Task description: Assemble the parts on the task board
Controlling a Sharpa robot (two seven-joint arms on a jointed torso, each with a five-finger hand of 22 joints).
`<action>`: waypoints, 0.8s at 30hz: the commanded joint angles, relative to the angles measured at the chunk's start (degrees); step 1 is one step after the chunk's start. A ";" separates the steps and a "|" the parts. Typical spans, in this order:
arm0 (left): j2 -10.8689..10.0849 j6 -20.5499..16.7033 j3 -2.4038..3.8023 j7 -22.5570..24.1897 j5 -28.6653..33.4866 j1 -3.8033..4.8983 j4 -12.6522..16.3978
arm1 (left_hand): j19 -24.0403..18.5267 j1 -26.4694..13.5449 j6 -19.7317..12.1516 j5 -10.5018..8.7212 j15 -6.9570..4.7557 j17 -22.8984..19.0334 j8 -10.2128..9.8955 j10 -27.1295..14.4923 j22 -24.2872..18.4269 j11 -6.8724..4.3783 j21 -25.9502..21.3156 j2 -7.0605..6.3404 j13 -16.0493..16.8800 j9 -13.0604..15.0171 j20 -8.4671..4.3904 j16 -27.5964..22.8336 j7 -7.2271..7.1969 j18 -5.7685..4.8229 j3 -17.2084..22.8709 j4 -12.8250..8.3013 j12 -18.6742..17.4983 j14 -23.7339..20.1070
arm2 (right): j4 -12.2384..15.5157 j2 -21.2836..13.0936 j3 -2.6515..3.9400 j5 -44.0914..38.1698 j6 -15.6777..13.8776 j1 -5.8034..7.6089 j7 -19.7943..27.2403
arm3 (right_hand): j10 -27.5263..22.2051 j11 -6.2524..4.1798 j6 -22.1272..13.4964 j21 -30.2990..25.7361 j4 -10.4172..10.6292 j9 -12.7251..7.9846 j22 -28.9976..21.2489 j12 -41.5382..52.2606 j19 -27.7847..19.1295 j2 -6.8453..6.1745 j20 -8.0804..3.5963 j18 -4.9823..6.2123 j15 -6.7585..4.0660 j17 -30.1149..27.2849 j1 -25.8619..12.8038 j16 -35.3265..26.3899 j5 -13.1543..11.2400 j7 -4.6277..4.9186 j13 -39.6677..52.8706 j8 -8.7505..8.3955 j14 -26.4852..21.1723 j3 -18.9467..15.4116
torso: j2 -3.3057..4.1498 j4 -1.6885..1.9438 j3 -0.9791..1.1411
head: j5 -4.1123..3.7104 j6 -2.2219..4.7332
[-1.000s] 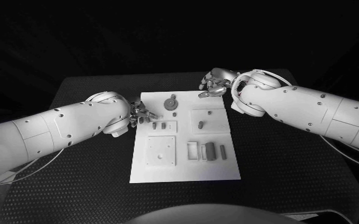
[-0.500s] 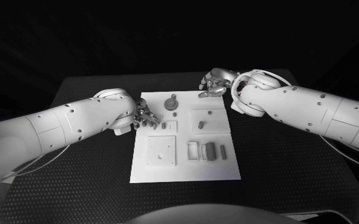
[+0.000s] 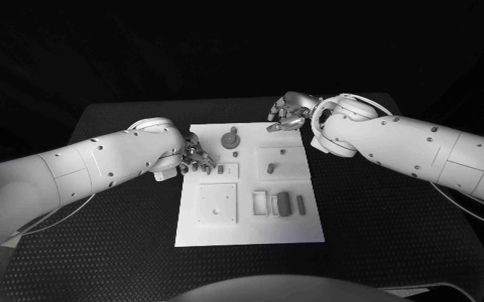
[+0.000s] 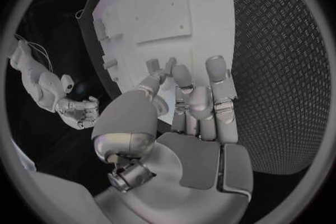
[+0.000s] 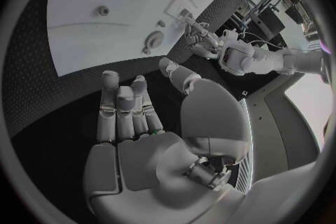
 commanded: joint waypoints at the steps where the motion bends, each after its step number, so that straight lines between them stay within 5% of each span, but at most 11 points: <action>1: 0.14 1.63 0.01 0.15 0.00 0.03 -0.05 | -0.25 0.65 -0.28 -0.02 -0.16 -0.06 -0.21 -0.47 1.13 -0.03 -0.29 1.11 -0.07 -0.07 0.03 -0.15 0.18 0.10 0.95 -1.32 0.32 -0.37 | 0.02 0.04 0.02 -0.11 0.76 -0.03 0.35 | -0.28 -0.17 -0.01 -0.10 0.35 -0.06 0.91 0.19 0.01 0.55 -0.27 0.69 0.11 -0.08 -0.18 0.18 -0.19 0.34 -0.05 0.18 -0.18 -0.01 | -0.02 0.03 -0.03 | -0.02 -0.07; 3: 0.18 1.80 0.01 0.09 0.00 0.04 -0.18 | 0.03 1.68 -0.10 -4.22 -0.12 -0.15 -0.27 -0.38 1.03 0.05 -0.33 -0.40 -0.17 -0.17 0.09 -0.18 0.11 0.01 5.56 -1.01 0.37 -0.27 | 0.03 0.05 0.02 -0.11 0.76 -0.03 0.34 | -0.28 -0.17 -0.01 -0.10 0.35 -0.06 0.90 0.19 0.01 0.55 -0.27 0.69 0.11 -0.08 -0.19 0.18 -0.19 0.34 -0.05 0.18 -0.18 -0.01 | -0.01 0.04 -0.02 | -0.04 -0.07; 8: 0.32 1.93 0.01 0.12 -0.13 0.09 -0.48 | 0.32 2.78 -0.03 -4.08 0.01 -0.22 -0.23 -0.32 1.19 0.11 -0.11 -1.61 -0.25 -0.17 0.11 -0.05 0.34 -0.19 9.78 -2.99 0.58 -0.09 | 0.01 0.09 0.02 -0.11 0.75 -0.03 0.34 | -0.28 -0.17 -0.01 -0.10 0.36 -0.06 0.90 0.20 0.01 0.57 -0.27 0.69 0.11 -0.09 -0.20 0.18 -0.19 0.34 -0.06 0.19 -0.18 -0.01 | -0.01 0.03 -0.01 | -0.07 -0.14; 15: 0.24 0.37 0.01 1.02 1.09 0.12 -0.56 | 0.49 5.37 0.08 -2.22 0.10 -0.27 -0.07 -0.11 1.25 0.18 0.26 1.54 -0.30 -0.04 0.16 0.12 0.40 -0.40 12.99 -6.94 0.78 0.10 | -0.02 0.10 0.02 -0.11 0.72 -0.03 0.35 | -0.27 -0.17 -0.01 -0.10 0.37 -0.07 0.90 0.20 0.02 0.58 -0.27 0.69 0.11 -0.09 -0.22 0.18 -0.19 0.34 -0.06 0.20 -0.18 -0.02 | 0.00 0.01 -0.02 | -0.07 -0.23; 24: -0.67 -1.37 0.00 1.48 3.57 0.13 -0.08 | 0.59 5.91 0.33 -2.22 0.17 -0.32 -0.06 0.17 1.24 0.23 0.47 1.78 -0.43 -0.07 0.24 0.20 0.39 -0.54 13.92 -8.29 0.75 0.27 | -0.01 -0.01 0.02 -0.11 0.72 -0.03 0.34 | -0.27 -0.17 -0.01 -0.10 0.39 -0.08 0.90 0.21 0.02 0.58 -0.27 0.69 0.11 -0.09 -0.24 0.18 -0.19 0.34 -0.07 0.21 -0.17 -0.03 | -0.03 0.06 0.00 | -0.09 -0.27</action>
